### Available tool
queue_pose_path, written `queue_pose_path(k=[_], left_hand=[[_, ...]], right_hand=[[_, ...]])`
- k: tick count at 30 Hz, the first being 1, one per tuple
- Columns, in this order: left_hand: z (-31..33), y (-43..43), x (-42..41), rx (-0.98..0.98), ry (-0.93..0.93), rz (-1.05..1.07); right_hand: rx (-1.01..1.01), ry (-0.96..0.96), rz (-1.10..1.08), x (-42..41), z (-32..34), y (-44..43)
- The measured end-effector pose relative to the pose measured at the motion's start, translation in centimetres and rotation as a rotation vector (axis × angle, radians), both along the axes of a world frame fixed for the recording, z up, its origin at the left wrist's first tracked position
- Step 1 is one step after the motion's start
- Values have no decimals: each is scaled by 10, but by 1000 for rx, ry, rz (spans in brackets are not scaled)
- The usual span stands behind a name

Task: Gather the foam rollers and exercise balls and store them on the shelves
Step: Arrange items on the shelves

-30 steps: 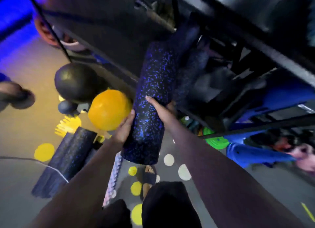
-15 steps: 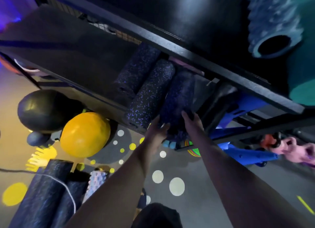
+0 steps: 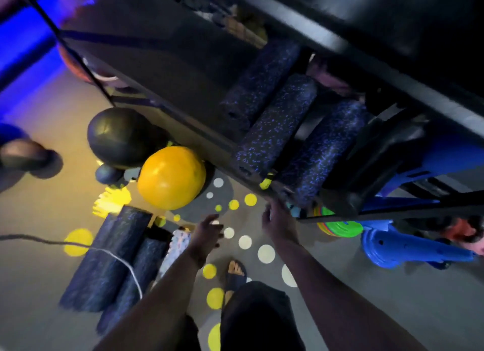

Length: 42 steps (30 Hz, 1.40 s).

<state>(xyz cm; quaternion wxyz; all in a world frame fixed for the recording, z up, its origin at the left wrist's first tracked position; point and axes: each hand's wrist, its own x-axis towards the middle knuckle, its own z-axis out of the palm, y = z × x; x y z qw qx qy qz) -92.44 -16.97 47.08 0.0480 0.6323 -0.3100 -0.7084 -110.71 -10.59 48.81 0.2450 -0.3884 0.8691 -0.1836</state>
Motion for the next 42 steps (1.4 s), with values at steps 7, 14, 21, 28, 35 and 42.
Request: queue_pose_path(k=[7, 14, 21, 28, 35, 42], left_hand=[[-30, 22, 191, 53, -121, 237], [-116, 47, 358, 14, -157, 195], [-213, 61, 544, 2, -315, 88], [-330, 26, 623, -185, -527, -163], [-437, -49, 617, -478, -675, -191], [-490, -39, 622, -25, -527, -51]], right_hand=[[257, -209, 376, 176, -38, 0], [574, -303, 365, 345, -142, 24], [644, -488, 92, 515, -265, 33], [601, -557, 69, 612, -359, -1], [592, -565, 38, 631, -455, -51], [570, -1023, -326, 619, -482, -48]])
